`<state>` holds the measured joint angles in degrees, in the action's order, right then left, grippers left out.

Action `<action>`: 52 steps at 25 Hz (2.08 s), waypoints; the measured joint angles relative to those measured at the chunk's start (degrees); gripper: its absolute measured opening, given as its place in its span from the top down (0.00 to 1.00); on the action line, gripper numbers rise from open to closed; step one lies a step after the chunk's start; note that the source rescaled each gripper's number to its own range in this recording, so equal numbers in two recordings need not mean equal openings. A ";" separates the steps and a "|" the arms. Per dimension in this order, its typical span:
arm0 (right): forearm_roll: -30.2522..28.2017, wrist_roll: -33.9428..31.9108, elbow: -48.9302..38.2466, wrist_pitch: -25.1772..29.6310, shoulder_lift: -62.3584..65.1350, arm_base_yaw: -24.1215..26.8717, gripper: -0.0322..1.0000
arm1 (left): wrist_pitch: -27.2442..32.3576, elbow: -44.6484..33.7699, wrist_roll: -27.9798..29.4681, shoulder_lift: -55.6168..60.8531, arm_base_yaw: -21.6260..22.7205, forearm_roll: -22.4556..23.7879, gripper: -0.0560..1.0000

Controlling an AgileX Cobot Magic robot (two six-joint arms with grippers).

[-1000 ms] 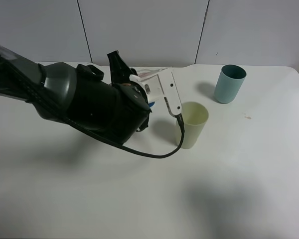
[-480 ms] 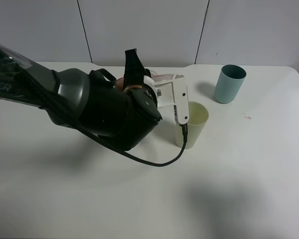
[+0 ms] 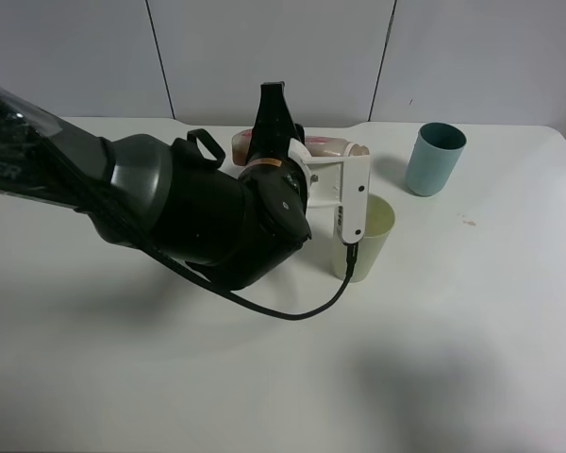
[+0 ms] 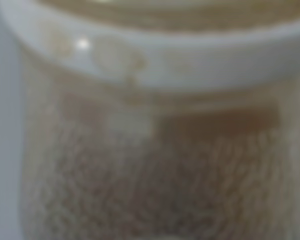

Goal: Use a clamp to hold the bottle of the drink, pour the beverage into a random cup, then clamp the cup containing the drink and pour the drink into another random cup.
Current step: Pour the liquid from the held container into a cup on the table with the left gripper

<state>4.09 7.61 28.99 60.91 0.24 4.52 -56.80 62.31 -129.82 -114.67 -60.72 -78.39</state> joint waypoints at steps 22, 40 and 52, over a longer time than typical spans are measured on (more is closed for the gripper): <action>0.00 0.00 0.00 0.00 0.00 0.00 0.00 | -1.55 0.00 -5.46 0.00 0.00 9.12 0.90; 0.00 0.00 0.00 0.00 0.00 0.00 0.00 | -2.06 0.00 -7.56 0.00 0.06 11.52 0.90; 0.00 0.00 0.00 0.00 0.00 0.00 0.00 | -3.47 0.00 -7.56 -0.07 0.95 11.46 0.90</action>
<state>4.09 7.61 28.99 60.91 0.24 4.52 -60.26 62.31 -137.38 -114.74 -59.77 -66.93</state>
